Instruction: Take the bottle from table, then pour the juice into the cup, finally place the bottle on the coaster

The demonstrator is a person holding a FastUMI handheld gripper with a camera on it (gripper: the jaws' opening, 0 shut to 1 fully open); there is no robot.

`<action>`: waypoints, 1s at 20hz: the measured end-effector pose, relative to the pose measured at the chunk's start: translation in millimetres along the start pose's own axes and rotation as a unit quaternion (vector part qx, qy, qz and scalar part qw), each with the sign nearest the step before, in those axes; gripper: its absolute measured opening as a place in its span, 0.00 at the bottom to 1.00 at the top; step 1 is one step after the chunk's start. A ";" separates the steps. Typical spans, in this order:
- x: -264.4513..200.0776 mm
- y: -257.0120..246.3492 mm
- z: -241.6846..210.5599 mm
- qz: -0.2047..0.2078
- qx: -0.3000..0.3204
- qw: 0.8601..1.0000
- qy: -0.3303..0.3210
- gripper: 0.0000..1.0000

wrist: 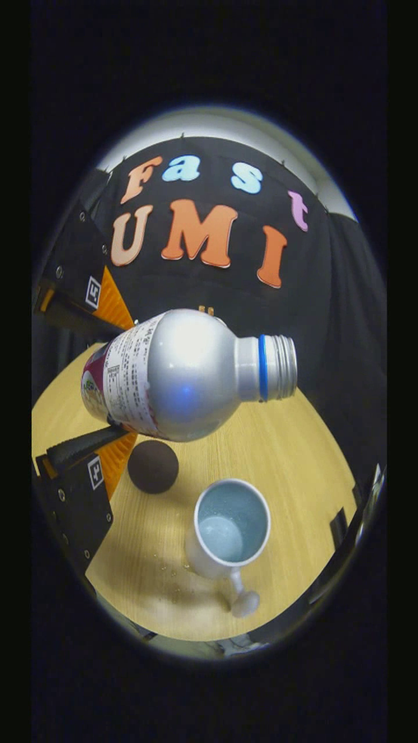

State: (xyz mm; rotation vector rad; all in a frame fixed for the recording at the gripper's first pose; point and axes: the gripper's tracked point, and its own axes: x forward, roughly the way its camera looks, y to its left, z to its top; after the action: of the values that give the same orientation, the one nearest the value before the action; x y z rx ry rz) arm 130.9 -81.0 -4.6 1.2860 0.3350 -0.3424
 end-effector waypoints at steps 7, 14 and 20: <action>0.0 3.6 26.5 -0.036 -0.170 0.983 -0.063 0.77; -1.1 10.8 45.9 -0.061 -0.333 0.931 -0.136 0.77; 15.3 27.4 39.4 -0.063 -0.451 0.872 -0.179 0.77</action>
State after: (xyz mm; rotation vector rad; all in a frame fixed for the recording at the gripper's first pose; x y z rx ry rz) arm 158.4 -113.3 22.4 0.2664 0.2134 -0.4521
